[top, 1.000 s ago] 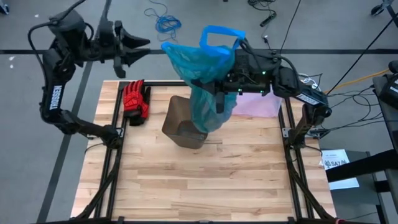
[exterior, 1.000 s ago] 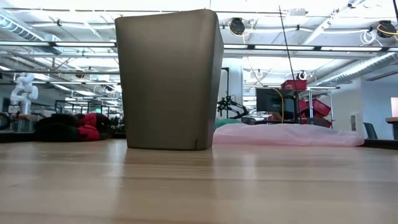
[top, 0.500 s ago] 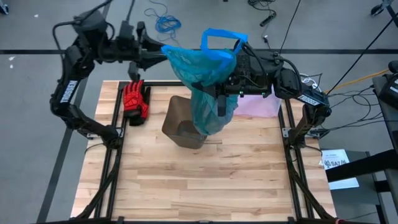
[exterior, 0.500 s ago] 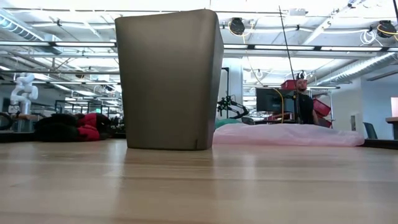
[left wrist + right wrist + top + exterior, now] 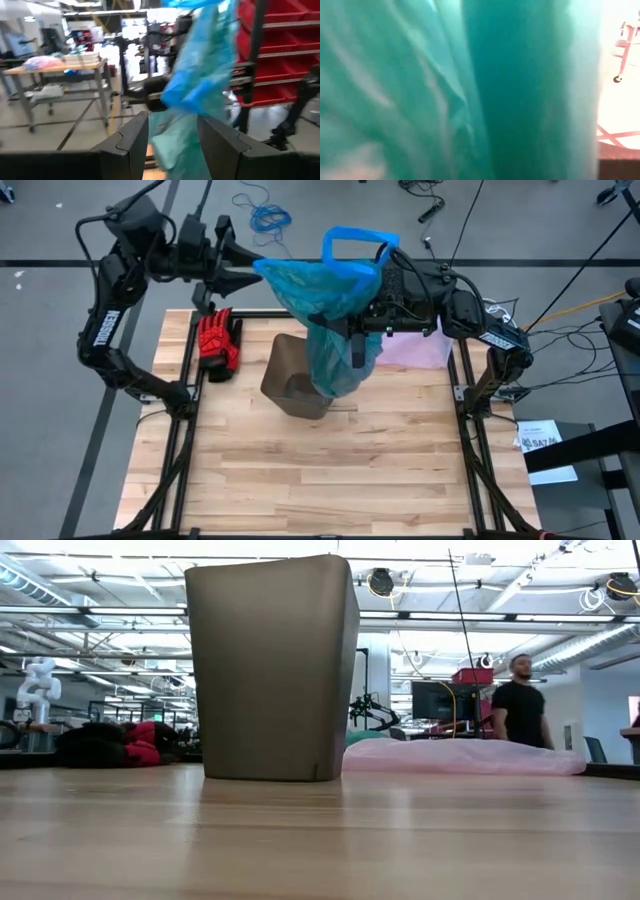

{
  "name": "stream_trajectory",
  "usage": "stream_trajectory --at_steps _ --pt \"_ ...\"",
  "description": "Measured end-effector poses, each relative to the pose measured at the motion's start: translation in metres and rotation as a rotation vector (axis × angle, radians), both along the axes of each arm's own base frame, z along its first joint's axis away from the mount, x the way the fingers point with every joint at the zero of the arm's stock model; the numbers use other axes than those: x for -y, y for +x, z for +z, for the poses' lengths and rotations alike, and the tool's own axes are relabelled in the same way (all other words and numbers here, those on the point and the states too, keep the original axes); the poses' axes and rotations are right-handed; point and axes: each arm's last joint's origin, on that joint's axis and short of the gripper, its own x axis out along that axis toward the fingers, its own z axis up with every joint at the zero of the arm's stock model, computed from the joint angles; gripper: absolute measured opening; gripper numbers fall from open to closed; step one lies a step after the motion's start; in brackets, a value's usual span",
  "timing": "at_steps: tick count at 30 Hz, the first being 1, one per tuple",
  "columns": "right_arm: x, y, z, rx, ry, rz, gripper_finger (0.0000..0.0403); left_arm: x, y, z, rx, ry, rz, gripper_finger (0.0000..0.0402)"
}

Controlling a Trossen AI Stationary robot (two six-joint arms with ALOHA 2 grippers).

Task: Place trash/remove bag and relplace
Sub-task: Remove the blue trash bag from the black trash bin

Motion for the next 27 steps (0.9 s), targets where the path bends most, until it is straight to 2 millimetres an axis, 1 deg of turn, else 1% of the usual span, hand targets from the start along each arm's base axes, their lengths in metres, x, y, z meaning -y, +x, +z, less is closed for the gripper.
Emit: stream_trajectory --at_steps 11,20,23,25,27 --pt "-0.0001 0.0 0.0 -0.001 -0.008 0.002 0.0 0.0048 -0.0057 0.0046 0.024 -0.022 -0.032 0.0164" --pt "-0.0011 0.0 -0.0002 -0.002 -0.006 0.028 0.0 0.0027 -0.0021 0.0067 0.049 -0.011 -0.034 0.016" --pt "-0.0011 0.0 -0.0002 -0.002 -0.004 0.028 0.0 0.002 -0.0013 0.0066 0.047 -0.026 -0.033 0.013" --pt "-0.0011 0.0 -0.0002 -0.002 -0.003 0.028 0.0 0.0013 -0.0005 0.0069 0.052 -0.021 -0.031 0.0092" --pt "-0.0011 0.0 -0.0002 -0.002 0.0 0.028 0.0 0.0008 0.0003 0.0083 0.068 -0.006 -0.033 0.0041"
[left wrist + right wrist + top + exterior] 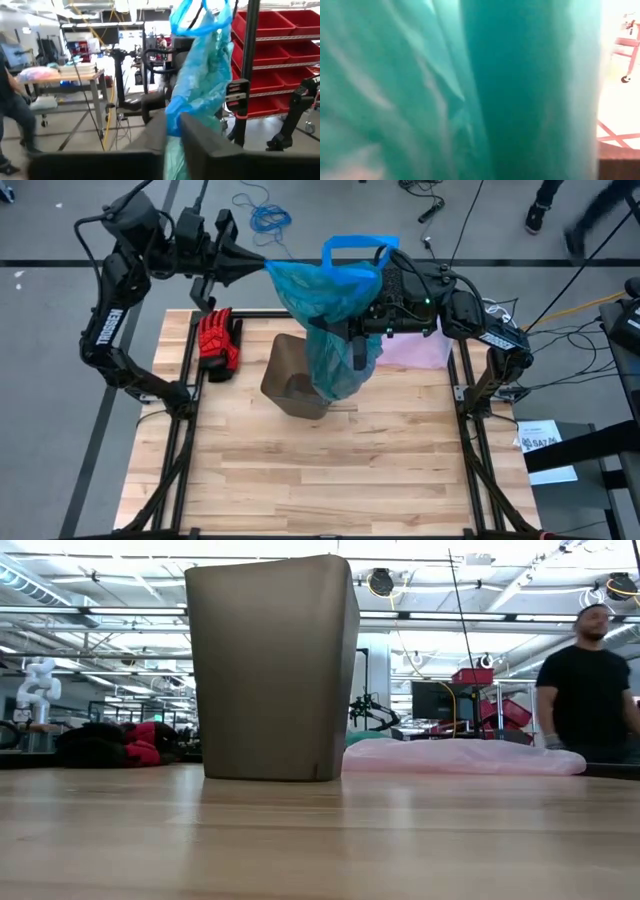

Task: Place trash/remove bag and relplace
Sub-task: Remove the blue trash bag from the black trash bin

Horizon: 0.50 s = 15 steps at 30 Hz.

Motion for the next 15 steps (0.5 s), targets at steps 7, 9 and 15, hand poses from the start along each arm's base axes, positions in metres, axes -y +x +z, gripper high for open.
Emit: stream_trajectory --at_steps 7,9,15 --pt "0.0 0.0 0.0 0.0 0.0 0.0 0.0 0.003 -0.002 0.004 0.03 0.031 -0.042 0.0002" --pt "0.0 0.0 0.0 -0.001 0.0 0.001 0.0 0.002 -0.002 0.005 0.047 0.042 -0.03 0.0002" --pt "-0.001 0.0 -0.002 -0.024 0.003 0.02 0.0 0.0 -0.006 0.014 0.129 0.095 -0.004 0.0001"
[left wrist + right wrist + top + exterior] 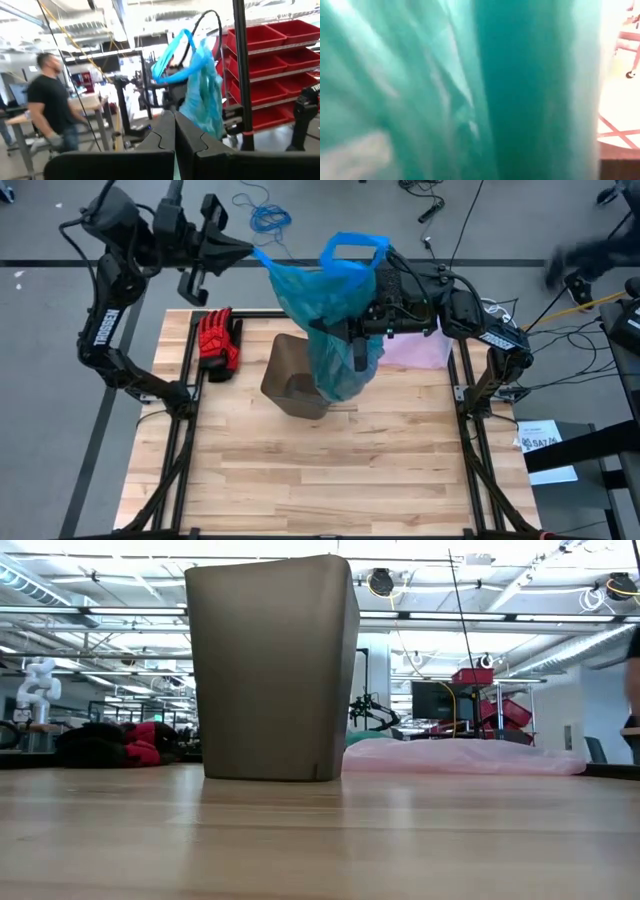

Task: Place trash/remove bag and relplace
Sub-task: Remove the blue trash bag from the black trash bin

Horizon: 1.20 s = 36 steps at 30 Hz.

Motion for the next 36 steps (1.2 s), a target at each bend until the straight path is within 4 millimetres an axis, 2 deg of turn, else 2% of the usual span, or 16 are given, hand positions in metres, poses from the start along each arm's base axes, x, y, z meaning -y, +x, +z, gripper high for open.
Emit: stream_trajectory --at_steps 12,25,36 --pt "0.0 0.007 -0.013 -0.091 0.02 -0.002 0.0 -0.005 -0.008 0.011 0.094 0.023 0.036 0.0" --pt "0.005 0.018 -0.023 -0.139 0.043 -0.02 0.0 0.008 -0.044 0.039 0.192 0.087 0.092 0.0" --pt "0.007 0.034 -0.039 -0.207 0.051 -0.024 0.0 0.009 -0.055 0.044 0.207 0.098 0.12 0.0"
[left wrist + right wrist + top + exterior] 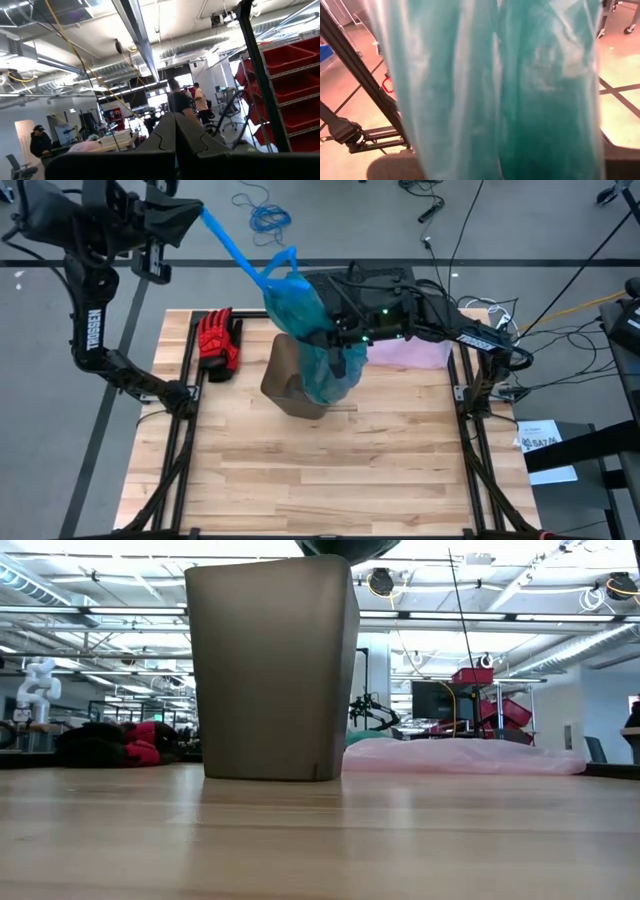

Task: Place trash/remove bag and relplace
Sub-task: Remove the blue trash bag from the black trash bin

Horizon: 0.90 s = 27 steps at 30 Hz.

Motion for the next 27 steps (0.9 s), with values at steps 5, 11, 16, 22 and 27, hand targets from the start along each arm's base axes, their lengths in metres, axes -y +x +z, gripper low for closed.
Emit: stream_trajectory --at_steps 5,11,16,22,27 --pt "0.004 0.001 0.0 0.001 0.002 -0.007 0.0 0.002 -0.005 0.003 0.044 -0.005 0.06 0.0" --pt "0.027 0.001 0.008 0.09 -0.016 -0.07 0.0 0.003 -0.006 0.002 0.038 -0.019 0.063 0.0014" --pt "0.054 0.006 0.015 0.205 -0.062 -0.14 0.0 0.005 -0.007 0.0 0.012 -0.043 0.061 0.0058" --pt "0.097 0.03 0.006 0.32 -0.106 -0.238 0.0 0.012 -0.013 0.002 0.025 -0.033 0.063 0.0108" --pt "0.138 0.061 -0.018 0.441 -0.059 -0.308 0.0 0.02 -0.021 0.004 0.045 -0.021 0.073 0.0118"
